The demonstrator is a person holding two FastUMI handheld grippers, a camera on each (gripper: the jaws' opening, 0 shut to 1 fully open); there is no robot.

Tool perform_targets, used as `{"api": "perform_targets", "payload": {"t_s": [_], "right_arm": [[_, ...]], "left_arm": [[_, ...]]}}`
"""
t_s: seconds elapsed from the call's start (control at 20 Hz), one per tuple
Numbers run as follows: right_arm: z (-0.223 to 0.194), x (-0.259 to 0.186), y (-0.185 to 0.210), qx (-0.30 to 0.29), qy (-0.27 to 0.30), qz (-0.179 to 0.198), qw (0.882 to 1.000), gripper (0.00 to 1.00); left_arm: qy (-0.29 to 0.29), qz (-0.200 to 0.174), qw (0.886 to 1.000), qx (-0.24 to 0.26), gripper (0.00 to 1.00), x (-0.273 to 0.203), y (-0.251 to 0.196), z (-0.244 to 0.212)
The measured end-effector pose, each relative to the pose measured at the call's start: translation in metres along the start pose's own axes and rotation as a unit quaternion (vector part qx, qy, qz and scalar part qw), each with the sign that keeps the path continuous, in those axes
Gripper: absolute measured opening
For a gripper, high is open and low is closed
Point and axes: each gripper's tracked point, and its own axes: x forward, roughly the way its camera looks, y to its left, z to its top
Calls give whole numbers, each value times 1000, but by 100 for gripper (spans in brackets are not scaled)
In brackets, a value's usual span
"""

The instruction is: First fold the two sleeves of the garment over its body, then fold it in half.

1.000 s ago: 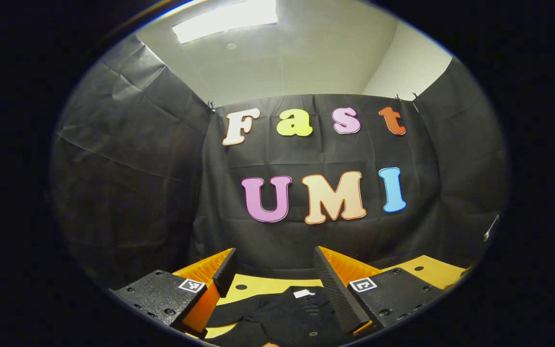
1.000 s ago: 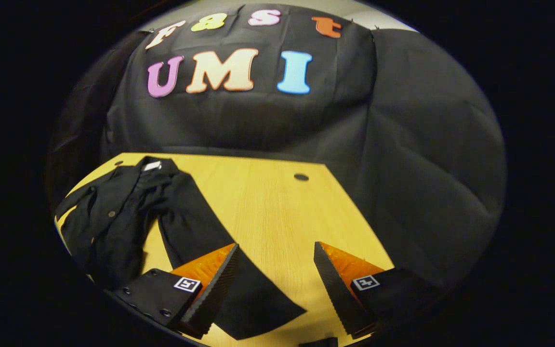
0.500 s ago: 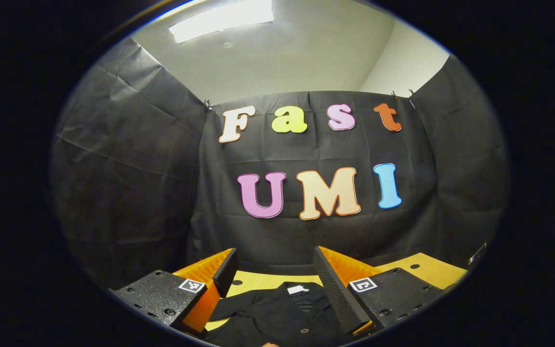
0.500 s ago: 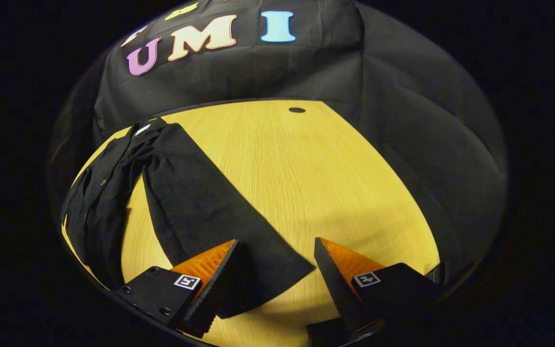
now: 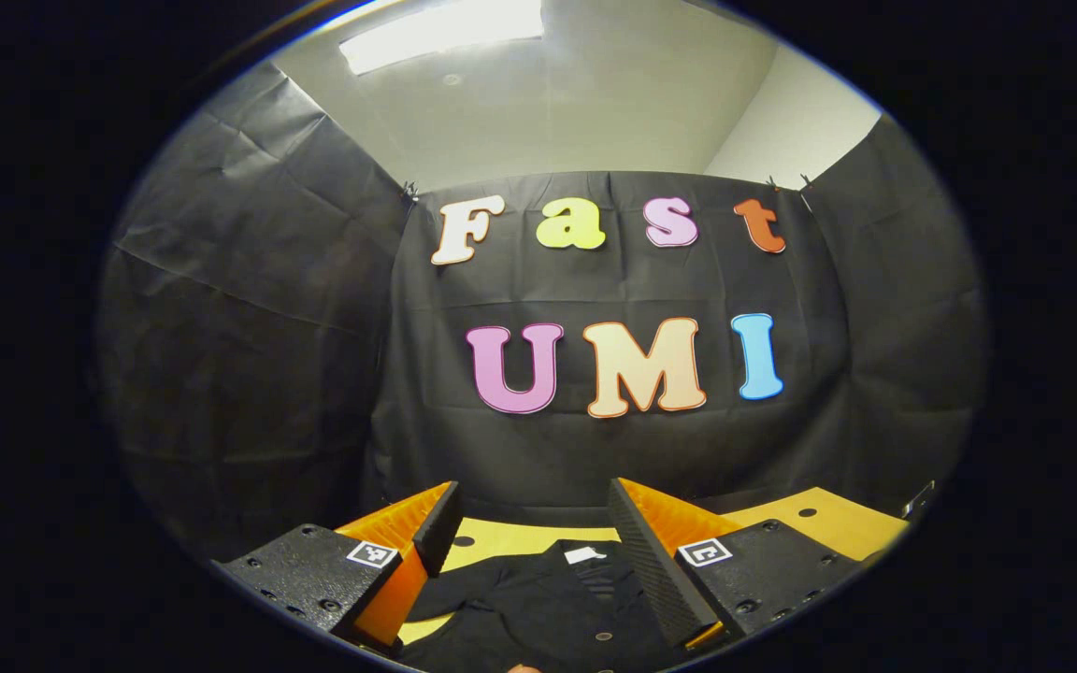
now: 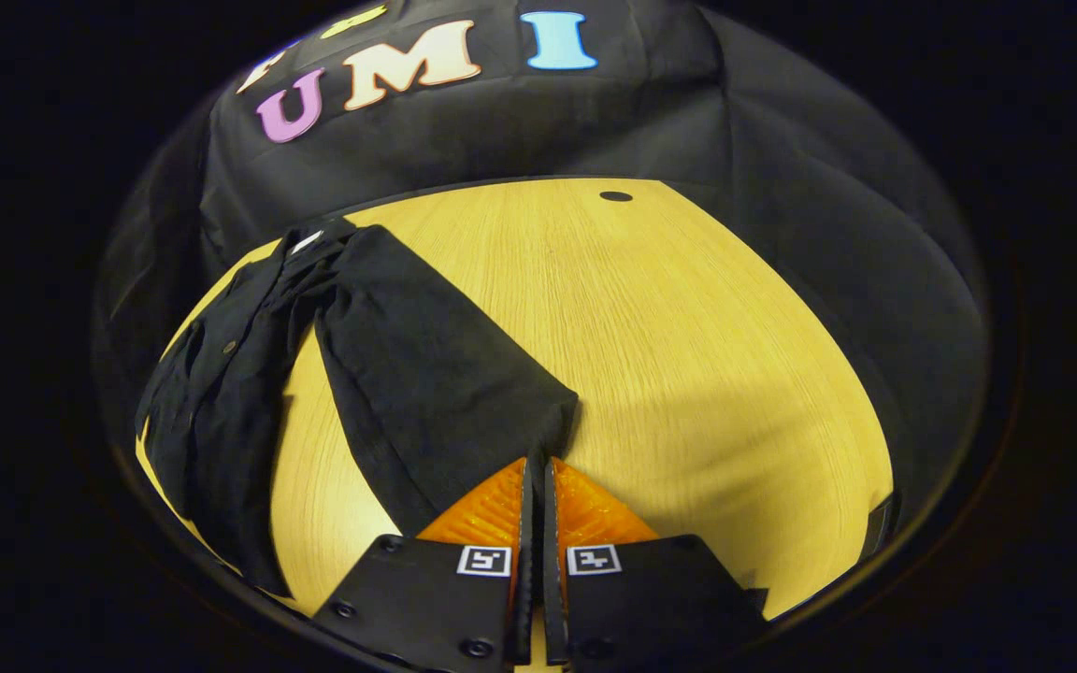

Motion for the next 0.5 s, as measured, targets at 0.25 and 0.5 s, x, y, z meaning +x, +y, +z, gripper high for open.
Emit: {"api": "perform_targets", "payload": {"t_s": [0.25,0.5], "right_arm": [[69,-21,50,28,-71,14,997,7],[136,-45,127,3,-137,41,990,7]], "left_arm": [[-5,30,1000,4,95,4,58,3],[-6,46,999,17,95,6,115,4]]}}
